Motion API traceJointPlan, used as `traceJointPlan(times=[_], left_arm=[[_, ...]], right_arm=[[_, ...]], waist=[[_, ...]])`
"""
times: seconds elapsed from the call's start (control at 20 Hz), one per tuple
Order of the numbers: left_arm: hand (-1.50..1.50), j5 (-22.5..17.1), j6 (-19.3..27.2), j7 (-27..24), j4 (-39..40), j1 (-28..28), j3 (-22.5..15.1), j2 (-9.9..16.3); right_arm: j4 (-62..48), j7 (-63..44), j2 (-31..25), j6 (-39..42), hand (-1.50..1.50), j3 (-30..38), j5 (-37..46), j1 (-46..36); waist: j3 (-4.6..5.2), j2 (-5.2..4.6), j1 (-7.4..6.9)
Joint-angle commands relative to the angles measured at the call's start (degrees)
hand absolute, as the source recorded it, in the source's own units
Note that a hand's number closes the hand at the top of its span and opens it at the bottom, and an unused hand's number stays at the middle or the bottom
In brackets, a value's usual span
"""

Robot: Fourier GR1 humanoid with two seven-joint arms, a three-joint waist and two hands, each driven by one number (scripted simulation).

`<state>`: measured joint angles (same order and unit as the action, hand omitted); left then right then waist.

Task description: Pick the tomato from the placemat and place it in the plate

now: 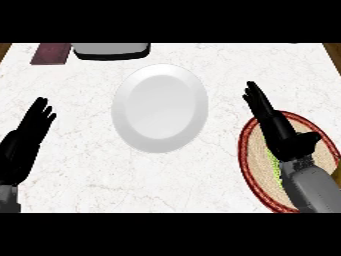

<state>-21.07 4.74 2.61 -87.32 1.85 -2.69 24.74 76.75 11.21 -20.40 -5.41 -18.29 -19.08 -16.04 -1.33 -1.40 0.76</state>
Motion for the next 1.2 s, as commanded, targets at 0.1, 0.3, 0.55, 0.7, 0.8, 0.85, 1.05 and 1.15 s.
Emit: traceJointPlan(times=[0.1, 0.3, 0.55, 0.7, 0.8, 0.85, 1.05, 1.15], left_arm=[[0.0, 4.61, -0.23, -4.27, 3.35, 0.54, -1.21, -0.38], [0.0, 6.01, 0.28, -4.34, 2.86, 0.91, -1.95, 0.36], [0.0, 7.59, -0.57, -9.64, 5.74, -1.39, -3.17, -1.51], [0.0, 7.16, -1.49, -9.02, 9.75, 2.42, -1.33, -1.28], [0.0, 10.93, 1.67, -11.21, 10.59, 1.73, -4.7, -5.44], [0.0, 8.7, -1.53, -10.66, 9.15, -0.14, -3.6, -3.33], [0.0, 9.99, 0.6, -10.37, 11.12, 2.78, -3.4, -5.41], [0.0, 9.95, -1.3, -11.94, 11.42, 0.2, -2.51, -3.1]], right_arm=[[-5.36, -7.33, 4.69, -12.21, 1.5, 7.88, -1.79, -4.33], [-13.78, -9.08, -10.97, -20.04, 1.5, 3.8, 15.74, -1.78], [-14.31, -2.12, 8.83, -52.49, -1.5, 11.96, 17.36, -4.6], [-10.93, -1.39, 11.81, -58.6, -1.5, 7.71, 22.55, -1.31], [-14.2, -4.52, 11.76, -62.24, -1.5, 6.12, 27.14, -3.26], [-11.77, -7.18, 10.13, -63.11, -1.5, 4.33, 29.5, 0.7], [-11.16, -17.59, 10.09, -68.66, -1.5, 3.4, 38.09, 0.67], [-11.0, -23.12, 11.99, -69.5, -1.5, 0.61, 43.86, 4.53]], waist=[[1.38, 1.2, -0.79], [4.09, -0.58, 0.18], [1.46, 1.05, -1.43], [1.42, 1.45, -0.18], [1.43, 1.42, -0.51], [1.47, 1.65, -0.26], [1.53, 1.72, 0.19], [1.62, 1.86, 0.24]])
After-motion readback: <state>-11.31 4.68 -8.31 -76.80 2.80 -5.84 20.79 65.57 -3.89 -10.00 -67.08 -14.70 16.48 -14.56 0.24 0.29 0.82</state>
